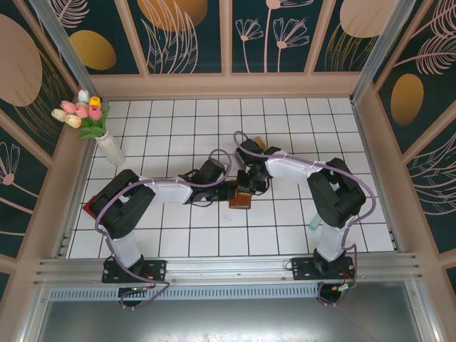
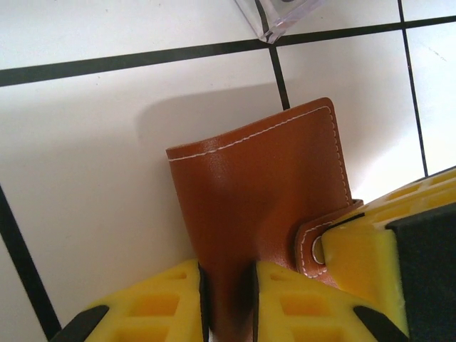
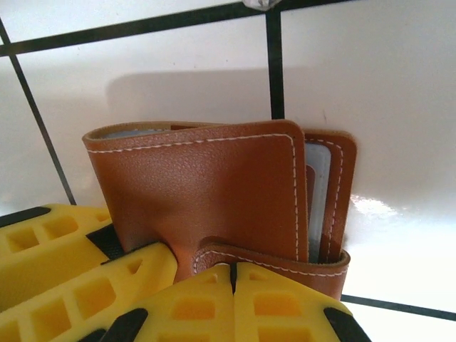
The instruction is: Put the credit cards into the card holder
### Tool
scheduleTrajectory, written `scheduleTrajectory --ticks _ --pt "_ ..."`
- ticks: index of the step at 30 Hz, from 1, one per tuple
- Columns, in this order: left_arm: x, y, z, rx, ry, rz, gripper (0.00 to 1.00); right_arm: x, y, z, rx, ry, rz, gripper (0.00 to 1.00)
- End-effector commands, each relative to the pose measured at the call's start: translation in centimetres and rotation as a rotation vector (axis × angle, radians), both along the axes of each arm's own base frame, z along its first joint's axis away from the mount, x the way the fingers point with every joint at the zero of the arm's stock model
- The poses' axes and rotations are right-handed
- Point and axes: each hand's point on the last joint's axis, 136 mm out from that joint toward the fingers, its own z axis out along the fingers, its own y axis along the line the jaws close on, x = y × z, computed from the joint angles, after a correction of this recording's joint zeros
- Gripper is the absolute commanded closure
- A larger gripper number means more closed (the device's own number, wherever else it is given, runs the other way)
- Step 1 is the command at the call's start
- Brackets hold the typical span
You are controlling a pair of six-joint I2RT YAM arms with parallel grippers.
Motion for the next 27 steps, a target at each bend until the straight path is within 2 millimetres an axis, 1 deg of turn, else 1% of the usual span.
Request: scheduleTrajectory --ticks 1,2,3,4,5,6,7,8,9,11,12,13,14,15,17,18,19,20,21,22,23,25,27 --pt "-2.3 0.4 -1.5 0.025 0.054 -0.035 0.78 -0.4 -2.8 -4.0 -0.188 -0.017 0.008 0.94" --pt "-2.0 0.5 -1.0 0.028 0.038 -0.024 0.77 0.5 -1.9 -2.5 -0.139 -0.059 0.010 0.93" --pt "-1.7 0.8 -0.6 0.034 0.021 -0.007 0.76 1.5 -1.5 -0.8 -0.114 -0.115 -0.001 0.92" --pt "-1.2 1.2 -0.1 0.047 -0.004 0.022 0.74 2.7 -1.0 1.4 -0.081 -0.192 -0.012 0.90" --pt "-0.8 1.7 0.6 0.048 -0.031 0.048 0.74 3.8 -0.5 4.0 -0.034 -0.279 -0.006 0.84" --pt "-0.4 1.9 1.7 0.040 -0.064 0.068 0.73 4.5 -0.7 6.1 -0.012 -0.346 -0.026 0.78" --pt "0.0 2.4 2.5 0.041 -0.092 0.096 0.72 5.5 -1.6 8.3 -0.011 -0.433 -0.068 0.70" --pt "0.3 2.9 3.2 0.045 -0.120 0.123 0.68 6.3 -2.7 10.3 -0.001 -0.511 -0.099 0.65" --pt "0.6 3.3 3.9 0.047 -0.145 0.146 0.67 6.9 -4.4 11.8 -0.019 -0.577 -0.146 0.61" --pt "1.3 4.5 5.4 0.053 -0.205 0.198 0.66 7.8 -9.2 14.0 -0.081 -0.686 -0.276 0.51" --pt "1.5 5.1 6.0 0.059 -0.227 0.219 0.63 8.0 -11.7 14.8 -0.120 -0.729 -0.336 0.48" --pt "1.7 5.9 6.7 0.069 -0.256 0.244 0.60 7.7 -13.9 15.7 -0.169 -0.783 -0.408 0.46" --pt "2.1 6.9 7.5 0.081 -0.289 0.274 0.57 7.9 -17.3 17.0 -0.225 -0.852 -0.499 0.43" --pt "2.4 7.8 8.2 0.095 -0.321 0.303 0.52 7.8 -19.2 18.0 -0.264 -0.919 -0.535 0.41" --pt "3.1 10.7 9.7 0.136 -0.399 0.384 0.44 7.6 -22.7 20.1 -0.342 -1.108 -0.578 0.32" --pt "3.5 12.1 10.4 0.155 -0.437 0.425 0.40 7.4 -23.9 20.3 -0.381 -1.176 -0.571 0.24" --pt "3.9 14.0 11.1 0.188 -0.484 0.476 0.31 7.2 -25.1 20.2 -0.400 -1.239 -0.577 0.11" --pt "4.3 15.8 12.0 0.224 -0.531 0.524 0.21 7.3 -25.8 19.7 -0.413 -1.266 -0.560 0.06" --pt "4.7 17.8 12.9 0.270 -0.586 0.580 0.10 7.6 -26.4 19.1 -0.423 -1.275 -0.530 0.05" --pt "5.1 19.8 13.8 0.309 -0.634 0.630 0.02 8.0 -27.0 18.3 -0.447 -1.275 -0.498 0.04" --pt "5.5 21.2 14.3 0.335 -0.663 0.661 0.02 8.4 -27.4 17.2 -0.466 -1.269 -0.468 0.03" --pt "6.2 24.9 15.5 0.406 -0.710 0.750 0.01 9.0 -28.6 15.1 -0.530 -1.249 -0.441 0.03" --pt "6.7 28.2 15.7 0.493 -0.737 0.815 0.01 9.5 -28.6 14.1 -0.538 -1.270 -0.410 0.03"
